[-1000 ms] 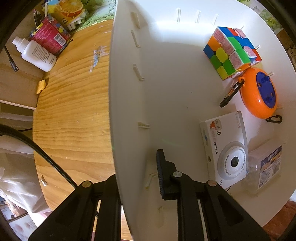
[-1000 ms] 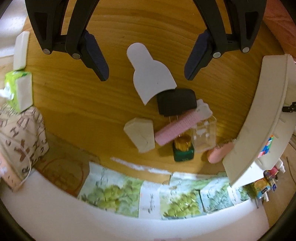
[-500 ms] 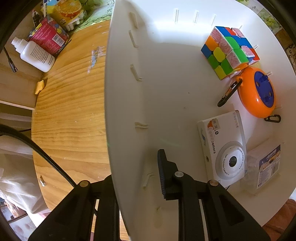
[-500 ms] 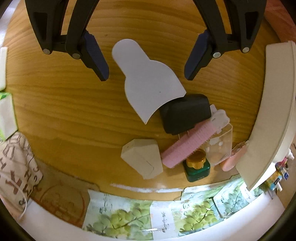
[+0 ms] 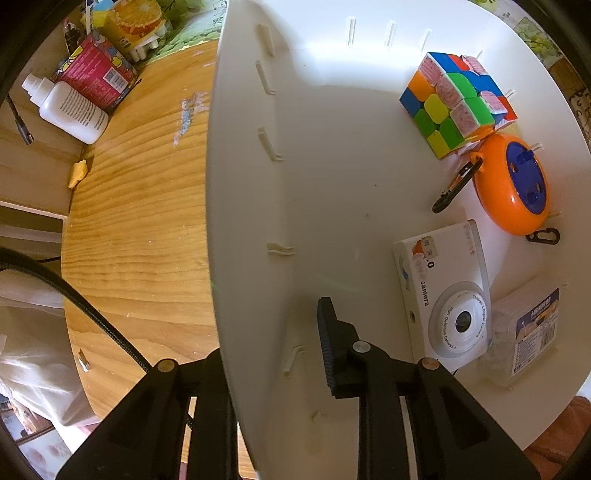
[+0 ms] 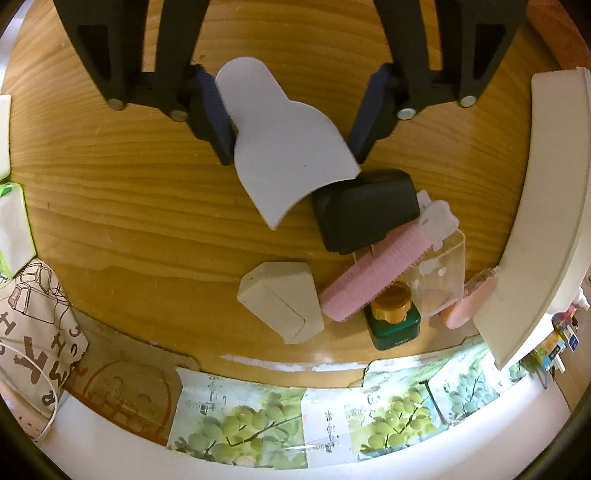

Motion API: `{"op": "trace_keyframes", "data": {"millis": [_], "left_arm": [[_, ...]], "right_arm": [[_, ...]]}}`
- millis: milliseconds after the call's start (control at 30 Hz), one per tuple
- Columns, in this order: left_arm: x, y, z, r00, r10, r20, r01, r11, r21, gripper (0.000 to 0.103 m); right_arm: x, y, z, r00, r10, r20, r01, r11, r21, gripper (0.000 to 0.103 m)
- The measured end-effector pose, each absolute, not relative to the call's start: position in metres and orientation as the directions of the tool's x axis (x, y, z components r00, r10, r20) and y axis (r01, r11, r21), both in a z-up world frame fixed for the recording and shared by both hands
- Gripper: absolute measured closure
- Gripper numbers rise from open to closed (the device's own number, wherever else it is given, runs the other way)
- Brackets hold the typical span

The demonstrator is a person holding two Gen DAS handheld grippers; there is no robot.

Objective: Organize rigid objects
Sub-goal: 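Close the right tool on the flat white plastic paddle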

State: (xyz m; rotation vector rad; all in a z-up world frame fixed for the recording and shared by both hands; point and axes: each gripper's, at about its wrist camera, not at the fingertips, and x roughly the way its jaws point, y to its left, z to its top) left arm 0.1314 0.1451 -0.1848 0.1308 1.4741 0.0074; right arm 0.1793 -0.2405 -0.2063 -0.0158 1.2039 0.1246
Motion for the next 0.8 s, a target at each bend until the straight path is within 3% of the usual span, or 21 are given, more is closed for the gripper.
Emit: {"op": "trace_keyframes", "data": {"millis": [800], "left_arm": [[0.130,0.139,-0.184,0.088,0.080,-0.993,0.124,0.988,0.091,0.077]], "right_arm": [[0.134,-0.218,-0.194,0.416,-0.017,-0.909,0.259,0.961,0.100,0.044]]}}
